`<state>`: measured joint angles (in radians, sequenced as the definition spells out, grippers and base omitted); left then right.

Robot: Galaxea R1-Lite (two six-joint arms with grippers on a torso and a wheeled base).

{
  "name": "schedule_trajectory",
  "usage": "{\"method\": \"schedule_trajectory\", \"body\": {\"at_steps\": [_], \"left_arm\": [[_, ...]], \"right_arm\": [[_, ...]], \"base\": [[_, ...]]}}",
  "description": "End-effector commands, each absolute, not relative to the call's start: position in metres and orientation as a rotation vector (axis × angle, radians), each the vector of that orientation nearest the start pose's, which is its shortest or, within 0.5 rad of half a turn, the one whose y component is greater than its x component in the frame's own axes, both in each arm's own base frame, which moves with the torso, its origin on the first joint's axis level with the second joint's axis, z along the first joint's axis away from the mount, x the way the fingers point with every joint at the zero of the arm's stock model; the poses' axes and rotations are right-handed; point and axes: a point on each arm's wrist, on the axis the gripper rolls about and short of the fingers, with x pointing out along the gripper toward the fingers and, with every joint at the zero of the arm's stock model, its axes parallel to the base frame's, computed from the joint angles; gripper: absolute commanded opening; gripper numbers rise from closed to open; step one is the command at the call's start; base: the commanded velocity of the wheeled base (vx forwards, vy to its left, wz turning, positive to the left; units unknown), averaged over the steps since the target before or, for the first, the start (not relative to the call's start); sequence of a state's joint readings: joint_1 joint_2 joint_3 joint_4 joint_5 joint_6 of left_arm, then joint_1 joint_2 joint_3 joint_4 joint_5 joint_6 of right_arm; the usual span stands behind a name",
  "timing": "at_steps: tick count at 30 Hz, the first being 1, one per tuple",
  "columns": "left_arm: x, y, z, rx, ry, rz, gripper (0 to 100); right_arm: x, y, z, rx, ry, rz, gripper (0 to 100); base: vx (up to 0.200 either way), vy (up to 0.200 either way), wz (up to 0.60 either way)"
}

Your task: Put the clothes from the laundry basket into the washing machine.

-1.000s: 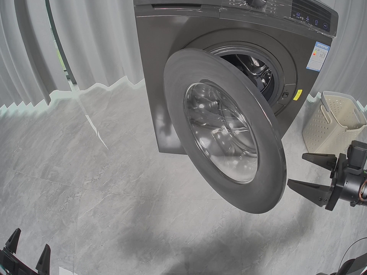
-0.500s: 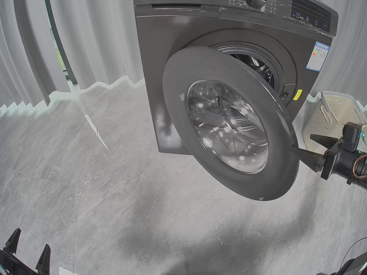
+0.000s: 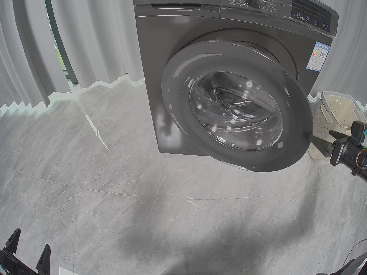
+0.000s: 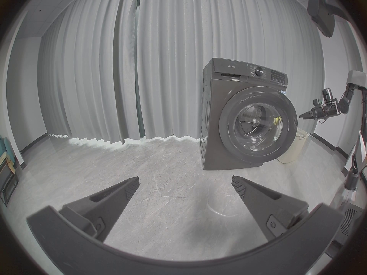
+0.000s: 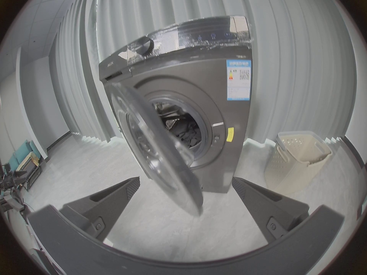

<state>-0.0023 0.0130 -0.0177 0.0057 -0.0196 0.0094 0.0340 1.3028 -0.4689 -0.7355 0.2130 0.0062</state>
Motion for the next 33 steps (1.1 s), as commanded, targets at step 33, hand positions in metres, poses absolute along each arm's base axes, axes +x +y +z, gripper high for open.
{"method": "schedule_trajectory", "body": {"at_steps": [33], "left_arm": [[-0.023, 0.0, 0.075, 0.012, 0.003, -0.021, 100]], "right_arm": [[0.146, 0.094, 0.179, 0.122, 0.201, 0.75, 100]], "base": [[0.0, -0.133, 0.0]]}}
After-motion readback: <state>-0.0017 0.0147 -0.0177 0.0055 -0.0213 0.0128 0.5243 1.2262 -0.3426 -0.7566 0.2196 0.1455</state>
